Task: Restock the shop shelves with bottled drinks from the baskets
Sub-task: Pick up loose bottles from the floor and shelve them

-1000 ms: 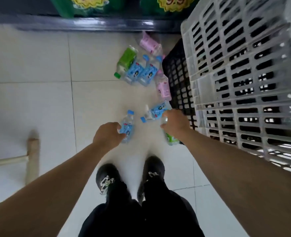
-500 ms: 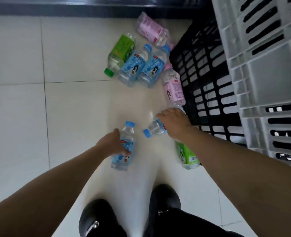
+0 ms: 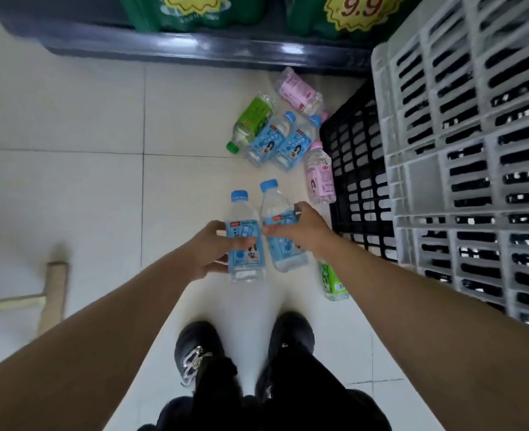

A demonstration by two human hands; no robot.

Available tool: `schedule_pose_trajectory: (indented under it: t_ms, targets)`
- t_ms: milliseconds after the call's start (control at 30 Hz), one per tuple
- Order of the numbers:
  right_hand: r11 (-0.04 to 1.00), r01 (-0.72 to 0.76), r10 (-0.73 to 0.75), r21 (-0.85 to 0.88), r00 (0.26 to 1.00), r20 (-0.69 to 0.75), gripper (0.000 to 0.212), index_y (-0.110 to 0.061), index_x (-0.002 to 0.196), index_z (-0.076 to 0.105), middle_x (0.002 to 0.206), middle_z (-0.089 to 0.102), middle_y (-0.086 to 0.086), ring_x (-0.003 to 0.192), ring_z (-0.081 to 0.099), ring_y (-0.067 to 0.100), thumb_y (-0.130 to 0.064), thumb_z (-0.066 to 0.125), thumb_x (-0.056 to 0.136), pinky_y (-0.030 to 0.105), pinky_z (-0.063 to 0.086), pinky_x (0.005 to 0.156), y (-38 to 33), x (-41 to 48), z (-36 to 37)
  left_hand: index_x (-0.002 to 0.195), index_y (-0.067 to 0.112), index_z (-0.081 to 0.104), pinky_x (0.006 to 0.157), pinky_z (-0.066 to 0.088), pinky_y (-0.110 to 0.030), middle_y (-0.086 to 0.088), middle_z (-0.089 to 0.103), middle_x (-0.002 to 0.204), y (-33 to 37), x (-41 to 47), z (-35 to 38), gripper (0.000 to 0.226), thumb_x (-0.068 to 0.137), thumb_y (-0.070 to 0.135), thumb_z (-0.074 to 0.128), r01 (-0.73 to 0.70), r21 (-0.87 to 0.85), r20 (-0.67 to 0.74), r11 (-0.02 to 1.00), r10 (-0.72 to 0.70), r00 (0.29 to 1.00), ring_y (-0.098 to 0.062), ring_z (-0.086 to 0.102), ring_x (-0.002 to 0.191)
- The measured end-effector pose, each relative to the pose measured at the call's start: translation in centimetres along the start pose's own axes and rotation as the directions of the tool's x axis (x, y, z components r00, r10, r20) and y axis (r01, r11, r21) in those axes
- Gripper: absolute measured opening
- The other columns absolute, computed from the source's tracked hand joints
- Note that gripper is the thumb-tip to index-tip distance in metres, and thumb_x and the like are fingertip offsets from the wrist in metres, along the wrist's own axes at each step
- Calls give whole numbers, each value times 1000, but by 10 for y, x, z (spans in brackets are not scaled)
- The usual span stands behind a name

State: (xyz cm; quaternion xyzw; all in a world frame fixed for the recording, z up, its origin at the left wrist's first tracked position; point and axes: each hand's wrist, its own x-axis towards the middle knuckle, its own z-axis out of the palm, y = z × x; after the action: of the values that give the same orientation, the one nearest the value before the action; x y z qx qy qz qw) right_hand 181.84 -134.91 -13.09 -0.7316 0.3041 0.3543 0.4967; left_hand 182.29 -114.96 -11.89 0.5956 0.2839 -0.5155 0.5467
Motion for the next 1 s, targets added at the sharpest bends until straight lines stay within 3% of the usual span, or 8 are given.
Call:
schedule_pose_trajectory:
  t_ms: [67,133,300,400,533,733,867,1000]
  targets:
    - [993,45,-47,108,999,19,58,-22,108,52,104,67,-1,85,67,5,-33,89,63,25,57,67,-20,-29,-2,118,19,47,70,57,-39,-9,71,97,12,-34,-1,48,79,23,75,-29,-45,-23,999,28,999,-24,70,83]
    - [986,74,-77,151,997,12,44,-28,101,56,96,68,-7,73,66,-5,-37,84,69,15,53,56,-44,-59,-6,123,19,48,76,56,-41,-9,71,102,25,-69,-2,50,81,30,72,-43,-77,-37,996,41,998,-26,69,90]
    - [976,38,-46,215,998,34,44,-23,110,61,103,71,0,87,70,13,-48,74,77,32,58,75,-113,-131,-17,124,19,52,94,51,-47,-6,70,107,62,-159,-9,49,85,46,62,-108,-111,-61,988,101,993,-26,67,99]
    - [971,52,-62,232,998,34,44,-27,111,60,103,71,-3,86,69,9,-43,78,75,25,52,65,-155,-174,-24,123,21,52,96,49,-49,-5,70,109,85,-212,-15,42,89,46,59,-153,-132,-84,979,143,986,-25,66,101]
    - [971,86,-92,221,996,16,53,-28,112,56,102,70,-5,89,67,9,-35,85,67,27,47,66,-211,-227,-36,121,27,52,91,52,-47,-6,69,107,118,-280,-29,33,90,35,63,-206,-141,-139,968,186,973,-28,66,99]
    - [956,205,-209,212,978,-5,52,-25,105,58,98,72,-1,79,71,10,-26,88,64,24,51,57,-291,-306,-52,122,27,46,69,53,-36,-5,68,108,168,-375,-44,45,85,30,70,-335,-83,-140,939,322,937,-23,68,89]
    - [938,297,-298,177,954,-24,58,-23,107,58,100,71,-3,82,72,13,-28,90,60,27,54,58,-342,-355,-67,125,34,43,65,54,-34,-1,72,94,204,-434,-51,50,83,29,71,-443,-43,-111,895,436,893,-20,70,80]
    - [908,370,-371,197,928,-34,58,-23,105,60,95,74,0,79,73,15,-28,92,58,28,56,57,-387,-396,-83,126,33,43,63,52,-32,-3,71,99,239,-485,-54,52,83,26,72,-528,6,-98,849,526,845,-19,68,75]
